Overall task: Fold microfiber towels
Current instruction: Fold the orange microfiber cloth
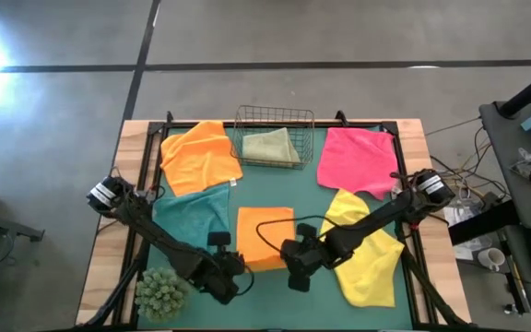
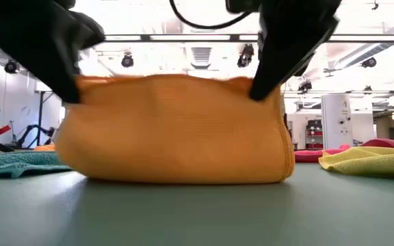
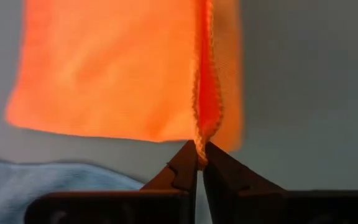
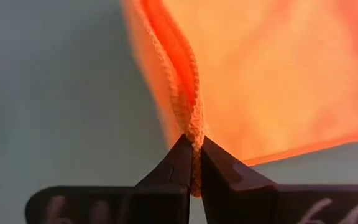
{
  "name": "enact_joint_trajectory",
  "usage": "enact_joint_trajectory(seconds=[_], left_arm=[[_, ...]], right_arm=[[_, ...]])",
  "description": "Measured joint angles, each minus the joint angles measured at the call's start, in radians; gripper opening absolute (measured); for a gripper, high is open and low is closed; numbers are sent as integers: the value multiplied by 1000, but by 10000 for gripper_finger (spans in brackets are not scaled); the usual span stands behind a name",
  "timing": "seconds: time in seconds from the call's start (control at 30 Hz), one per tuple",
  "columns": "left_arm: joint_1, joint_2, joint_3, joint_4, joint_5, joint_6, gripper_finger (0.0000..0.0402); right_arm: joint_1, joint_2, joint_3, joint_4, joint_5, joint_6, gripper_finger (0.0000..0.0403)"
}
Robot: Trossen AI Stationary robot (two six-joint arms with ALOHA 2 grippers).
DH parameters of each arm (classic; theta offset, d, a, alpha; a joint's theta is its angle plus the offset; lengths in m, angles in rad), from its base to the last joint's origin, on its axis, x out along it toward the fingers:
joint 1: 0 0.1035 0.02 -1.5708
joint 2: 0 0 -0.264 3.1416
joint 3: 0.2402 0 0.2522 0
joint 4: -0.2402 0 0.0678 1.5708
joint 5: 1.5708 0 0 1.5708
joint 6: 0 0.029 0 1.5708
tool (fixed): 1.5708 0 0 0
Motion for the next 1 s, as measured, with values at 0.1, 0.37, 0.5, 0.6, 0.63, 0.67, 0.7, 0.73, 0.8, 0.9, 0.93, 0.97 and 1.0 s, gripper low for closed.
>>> enact_joint_trajectory(seconds=[0.1,0.37,0.5,0.6,0.63,0.67,0.7,0.73,0.8,0.9,0.93,0.97,1.0], left_arm=[[56,0,-16,-2,-30,-17,6],[222,0,-75,-49,-24,-51,6],[270,0,-83,-45,-23,-8,6],[304,3,-84,-40,-23,9,6],[315,3,-85,-39,-23,10,6],[326,3,-88,-39,-23,13,6],[336,3,-91,-39,-24,27,6],[346,3,-93,-38,-24,40,6],[366,3,-94,-36,-22,59,6],[387,3,-94,-35,-22,61,6],[391,3,-94,-35,-22,63,6],[395,3,-94,-34,-22,64,6],[398,3,-94,-35,-22,64,6]], right_arm=[[-35,0,0,-32,46,-18,9],[-137,0,-31,-38,102,-72,9],[-186,0,-45,-36,102,-79,9],[-219,1,-56,-36,102,-92,9],[-229,1,-61,-35,102,-93,9],[-237,1,-67,-34,103,-93,9],[-246,1,-74,-28,107,-93,9],[-253,1,-82,-23,109,-93,9],[-265,1,-94,-18,108,-93,9],[-269,1,-101,-5,103,-94,11],[-268,1,-101,-4,106,-100,13],[-268,1,-101,-4,118,-105,17],[-268,1,-101,-4,129,-106,22]])
